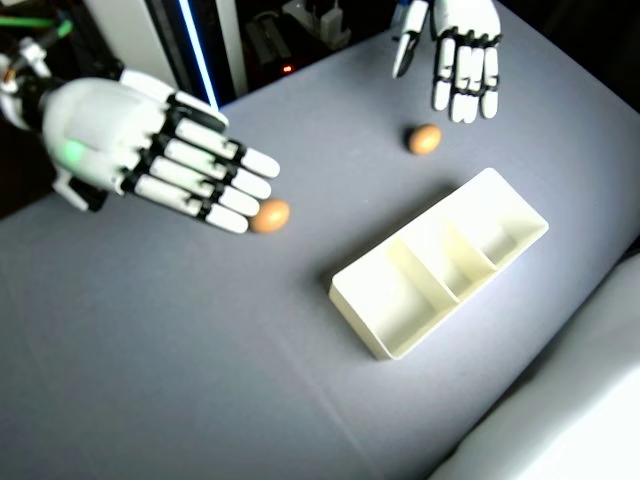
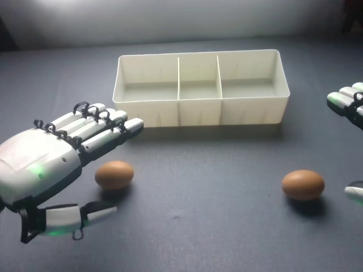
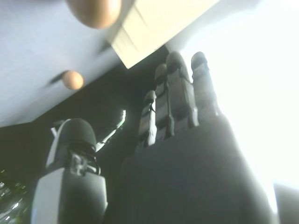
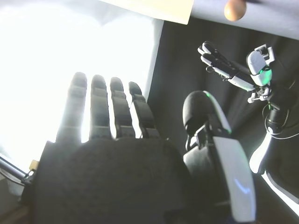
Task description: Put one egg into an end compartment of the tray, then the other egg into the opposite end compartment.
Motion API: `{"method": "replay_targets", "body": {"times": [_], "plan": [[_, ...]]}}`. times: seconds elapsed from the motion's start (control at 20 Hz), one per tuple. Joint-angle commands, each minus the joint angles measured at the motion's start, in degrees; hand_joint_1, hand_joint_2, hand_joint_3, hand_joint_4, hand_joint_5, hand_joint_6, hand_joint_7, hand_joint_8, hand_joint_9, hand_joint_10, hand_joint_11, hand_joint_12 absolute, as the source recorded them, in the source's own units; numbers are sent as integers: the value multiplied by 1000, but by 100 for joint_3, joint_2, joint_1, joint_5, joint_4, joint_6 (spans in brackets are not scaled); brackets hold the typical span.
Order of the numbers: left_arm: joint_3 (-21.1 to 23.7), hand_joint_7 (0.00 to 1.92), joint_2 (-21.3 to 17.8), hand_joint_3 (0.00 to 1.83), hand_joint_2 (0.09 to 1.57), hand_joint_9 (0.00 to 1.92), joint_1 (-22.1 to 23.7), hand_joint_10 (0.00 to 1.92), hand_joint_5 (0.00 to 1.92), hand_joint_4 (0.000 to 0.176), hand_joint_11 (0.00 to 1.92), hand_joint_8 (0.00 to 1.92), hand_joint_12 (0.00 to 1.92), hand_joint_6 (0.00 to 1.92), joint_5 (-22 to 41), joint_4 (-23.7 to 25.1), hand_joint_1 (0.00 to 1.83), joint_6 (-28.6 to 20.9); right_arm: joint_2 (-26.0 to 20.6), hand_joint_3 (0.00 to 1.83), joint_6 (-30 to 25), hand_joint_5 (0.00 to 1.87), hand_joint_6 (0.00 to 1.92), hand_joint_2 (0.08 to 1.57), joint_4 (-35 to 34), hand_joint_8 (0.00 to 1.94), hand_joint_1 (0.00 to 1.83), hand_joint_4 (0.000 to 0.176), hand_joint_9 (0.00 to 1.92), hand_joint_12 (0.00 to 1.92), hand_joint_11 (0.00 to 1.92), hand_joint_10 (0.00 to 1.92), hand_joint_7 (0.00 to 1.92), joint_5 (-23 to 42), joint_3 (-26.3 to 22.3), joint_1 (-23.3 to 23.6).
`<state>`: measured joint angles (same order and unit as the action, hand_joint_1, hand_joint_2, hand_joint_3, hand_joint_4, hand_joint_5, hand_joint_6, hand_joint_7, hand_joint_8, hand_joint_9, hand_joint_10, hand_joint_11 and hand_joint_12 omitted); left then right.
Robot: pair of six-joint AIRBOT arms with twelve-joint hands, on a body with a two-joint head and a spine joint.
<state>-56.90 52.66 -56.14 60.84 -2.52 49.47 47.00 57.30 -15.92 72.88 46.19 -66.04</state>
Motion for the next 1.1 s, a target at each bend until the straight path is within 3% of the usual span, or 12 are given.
{"method": "replay_targets", "body": {"times": [0.0, 0.15, 0.25, 0.35, 0.5, 0.55, 0.6, 0.7, 0.75, 0.85, 1.05], "plan": [[-25, 0, 1, 35, 1124, 0, 39, 0, 0, 93, 0, 0, 0, 0, 589, -55, 781, -3, -3, 44, -24, 0, 0, 1222, 30, 0, 599, 0, 0, 0, 0, 0, 0, 685, 20, 10], [-70, 0, 4, 25, 1126, 0, 56, 0, 0, 77, 0, 0, 0, 0, 435, -3, 770, -57, 27, 33, -24, 0, 0, 1227, -17, 0, 597, 0, 0, 0, 0, 0, 0, 675, 29, -3], [-107, 0, 33, 25, 1137, 0, 84, 0, 0, 87, 0, 0, 0, 0, 345, 23, 750, -71, 31, 25, -24, 0, 0, 1224, -39, 0, 603, 0, 0, 0, 0, 0, 0, 674, 34, -22], [-173, 0, 92, 21, 1142, 0, 133, 0, 0, 81, 0, 0, 0, 0, 138, 40, 738, -71, 31, 21, -24, 0, 0, 1226, -61, 0, 591, 0, 0, 0, 0, 0, 0, 674, 33, -39], [-326, 124, 252, 27, 1180, 116, 287, 50, 47, 14, 12, 41, 6, 17, -338, 125, 739, -75, 31, 16, -28, 0, 0, 1223, -99, 0, 592, 0, 0, 0, 0, 0, 0, 675, 31, -55], [-365, 222, 306, 0, 1190, 161, 338, 150, 124, 0, 2, 7, 442, 3, -447, 149, 744, -75, 33, 18, -41, 0, 0, 1230, -116, 0, 573, 0, 0, 0, 0, 0, 0, 679, 31, -65], [-426, 286, 367, 0, 1174, 198, 403, 211, 181, 0, 0, 13, 857, 12, -601, 173, 777, -55, 36, 18, -49, 0, 0, 1232, -132, 0, 568, 0, 0, 0, 0, 0, 0, 682, 30, -69], [-569, 390, 506, 1, 1192, 232, 527, 372, 254, 2, 0, 21, 1272, 19, -915, 173, 764, 6, 37, 17, -74, 0, 0, 1234, -139, 0, 581, 0, 0, 0, 0, 0, 0, 688, 30, -74], [-625, 437, 565, 1, 1199, 193, 573, 571, 278, 8, 0, 26, 1399, 24, -1057, 173, 778, 42, 40, 17, -84, 0, 0, 1238, -141, 0, 573, 0, 0, 0, 0, 0, 0, 696, 30, -78], [-704, 490, 652, 1, 1204, 118, 675, 812, 291, 0, 0, 32, 1507, 21, -1305, 170, 802, 149, 42, 14, -103, 0, 0, 1237, -144, 0, 554, 0, 0, 0, 0, 0, 0, 708, 31, -79], [-838, 434, 781, 0, 1175, 50, 878, 935, 321, 0, 0, 4, 1625, 33, -1532, 118, 892, 299, 43, 11, -139, 0, 0, 1237, -167, 0, 560, 0, 0, 0, 0, 0, 0, 730, 32, -100]]}}
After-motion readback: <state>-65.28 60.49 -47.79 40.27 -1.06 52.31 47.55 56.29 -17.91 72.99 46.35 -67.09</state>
